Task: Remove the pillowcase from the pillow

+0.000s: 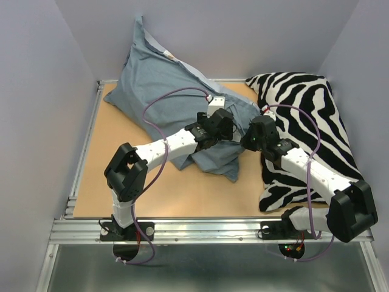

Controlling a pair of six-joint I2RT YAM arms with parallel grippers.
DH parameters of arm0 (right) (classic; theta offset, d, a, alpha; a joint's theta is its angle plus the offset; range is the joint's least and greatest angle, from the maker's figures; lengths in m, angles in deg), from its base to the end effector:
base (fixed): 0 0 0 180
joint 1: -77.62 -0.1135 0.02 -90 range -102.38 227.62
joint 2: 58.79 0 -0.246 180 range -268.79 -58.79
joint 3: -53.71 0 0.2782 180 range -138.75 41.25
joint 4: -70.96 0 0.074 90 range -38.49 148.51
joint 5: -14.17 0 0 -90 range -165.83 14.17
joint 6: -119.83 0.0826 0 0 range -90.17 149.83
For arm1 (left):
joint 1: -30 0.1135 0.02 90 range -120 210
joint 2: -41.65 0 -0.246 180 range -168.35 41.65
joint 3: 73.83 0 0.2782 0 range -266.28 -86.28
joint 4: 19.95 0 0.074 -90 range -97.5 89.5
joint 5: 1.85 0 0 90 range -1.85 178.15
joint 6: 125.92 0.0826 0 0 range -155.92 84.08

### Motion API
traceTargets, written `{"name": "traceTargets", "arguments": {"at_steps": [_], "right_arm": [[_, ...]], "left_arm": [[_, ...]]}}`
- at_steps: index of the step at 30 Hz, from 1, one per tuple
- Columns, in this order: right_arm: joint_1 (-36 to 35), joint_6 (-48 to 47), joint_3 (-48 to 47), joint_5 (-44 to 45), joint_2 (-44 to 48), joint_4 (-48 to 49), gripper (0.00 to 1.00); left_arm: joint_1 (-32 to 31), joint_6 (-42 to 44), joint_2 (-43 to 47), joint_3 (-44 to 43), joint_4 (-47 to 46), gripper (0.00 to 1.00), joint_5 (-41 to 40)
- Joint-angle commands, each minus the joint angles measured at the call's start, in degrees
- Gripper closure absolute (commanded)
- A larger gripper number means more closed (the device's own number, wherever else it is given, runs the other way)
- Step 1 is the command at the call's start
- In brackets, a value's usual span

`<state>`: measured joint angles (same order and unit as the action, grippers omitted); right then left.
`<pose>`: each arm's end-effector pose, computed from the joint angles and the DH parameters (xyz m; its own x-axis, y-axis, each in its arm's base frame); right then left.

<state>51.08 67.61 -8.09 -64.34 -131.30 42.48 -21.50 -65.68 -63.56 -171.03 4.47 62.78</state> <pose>0.3111 0.1370 0.1985 -0.6304 0.3562 -0.6897 0.1094 0.9204 0.3753 0.3299 -0.3579 0.2324 -0.5291 -0.0553 -0.8468 0.2527 0.9423 -0.2195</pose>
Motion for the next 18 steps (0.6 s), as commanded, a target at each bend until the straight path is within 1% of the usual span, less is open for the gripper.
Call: {"name": "traceTargets", "arguments": {"at_steps": [1, 5, 6, 7, 9, 10, 14, 18], "right_arm": [[0.53, -1.04, -1.55, -0.85, 0.53, -2.51, 0.93], [0.44, -0.95, -1.64, -1.20, 0.79, -2.42, 0.93], [0.44, -0.95, -1.55, -1.46, 0.97, -2.42, 0.94], [0.44, -0.95, -1.55, -1.73, 1.14, -2.51, 0.94], [0.44, -0.95, -1.20, -1.99, 1.84, -2.51, 0.94], [0.44, -0.95, -0.93, -2.08, 2.19, -2.51, 0.94], [0.44, -1.30, 0.03, -1.73, 4.57, -3.04, 0.94], [0.53, -1.48, 0.21, -0.85, 5.80, -4.27, 0.94]], "left_arm": [[-2.81, -5.83, 3.43, 2.66, 1.30, 0.08, -3.73], [-3.60, -7.68, 3.17, 2.84, 0.25, 0.08, -2.94], [-3.60, -7.86, 2.73, 2.49, 0.08, 0.07, -4.59], [-3.60, -7.60, 1.16, 1.96, 0.25, 0.02, -5.48], [-2.29, -7.42, -1.21, -1.54, 3.22, 0.01, -8.28], [-1.50, -7.16, -3.49, -2.60, 3.93, 0.01, -8.21], [3.06, -6.28, -5.88, -4.46, 3.42, 0.01, -8.12], [4.66, -3.29, -8.69, -6.56, 3.58, 0.01, -7.76]]}}
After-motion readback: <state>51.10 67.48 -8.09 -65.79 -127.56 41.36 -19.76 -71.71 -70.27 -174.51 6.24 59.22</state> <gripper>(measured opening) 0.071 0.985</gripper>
